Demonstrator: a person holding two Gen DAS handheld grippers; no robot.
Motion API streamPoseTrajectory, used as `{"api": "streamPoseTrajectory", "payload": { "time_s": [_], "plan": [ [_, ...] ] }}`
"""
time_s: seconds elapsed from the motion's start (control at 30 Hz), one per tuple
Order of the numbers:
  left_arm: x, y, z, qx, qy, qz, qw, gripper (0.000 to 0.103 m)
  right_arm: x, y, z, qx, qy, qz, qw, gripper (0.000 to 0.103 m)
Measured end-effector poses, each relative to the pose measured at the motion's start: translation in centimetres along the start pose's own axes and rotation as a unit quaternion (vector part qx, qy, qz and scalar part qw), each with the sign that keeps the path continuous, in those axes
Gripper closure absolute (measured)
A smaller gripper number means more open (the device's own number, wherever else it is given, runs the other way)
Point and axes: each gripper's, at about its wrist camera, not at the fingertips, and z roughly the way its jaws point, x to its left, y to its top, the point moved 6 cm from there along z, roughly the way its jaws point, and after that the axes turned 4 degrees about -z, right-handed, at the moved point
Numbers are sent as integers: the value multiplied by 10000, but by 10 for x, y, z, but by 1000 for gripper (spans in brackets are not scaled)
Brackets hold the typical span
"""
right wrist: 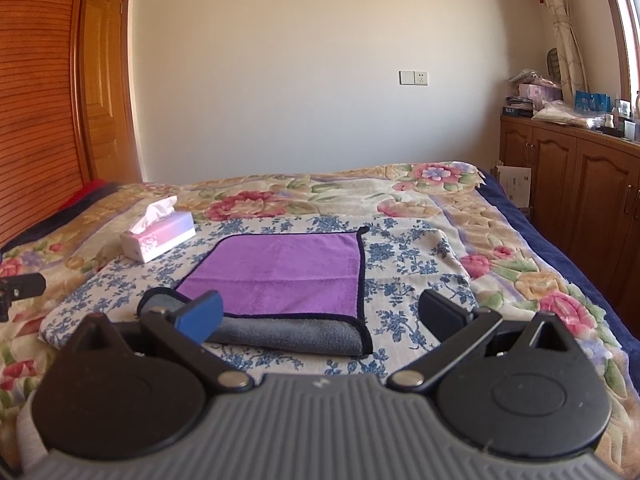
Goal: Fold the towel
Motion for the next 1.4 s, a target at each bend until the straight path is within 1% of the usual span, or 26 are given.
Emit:
{"api": "streamPoseTrajectory", "payload": {
  "time_s": [0.3, 0.57, 0.8, 1.17, 1.4],
  "plan": [
    [-2, 1, 20, 128, -30, -55, 9999, 0, -1, -1, 16, 142, 9, -36, 9999, 0],
    [-3, 4, 38, 195, -44, -57, 9998, 0, 7, -1, 28, 234, 113, -224, 9994, 0],
    [-3, 3, 61, 348, -57, -38, 9994, 0, 11, -4, 41, 362, 238, -332, 9985, 0],
    [-10, -4, 96, 587, -118, 33, 9982, 0, 15, -8, 68, 592, 454, -375, 9965, 0],
    [-14, -7, 115, 660, -151, 98, 9977, 0, 15, -9, 82, 665, 540, -438, 9954, 0]
  ]
}}
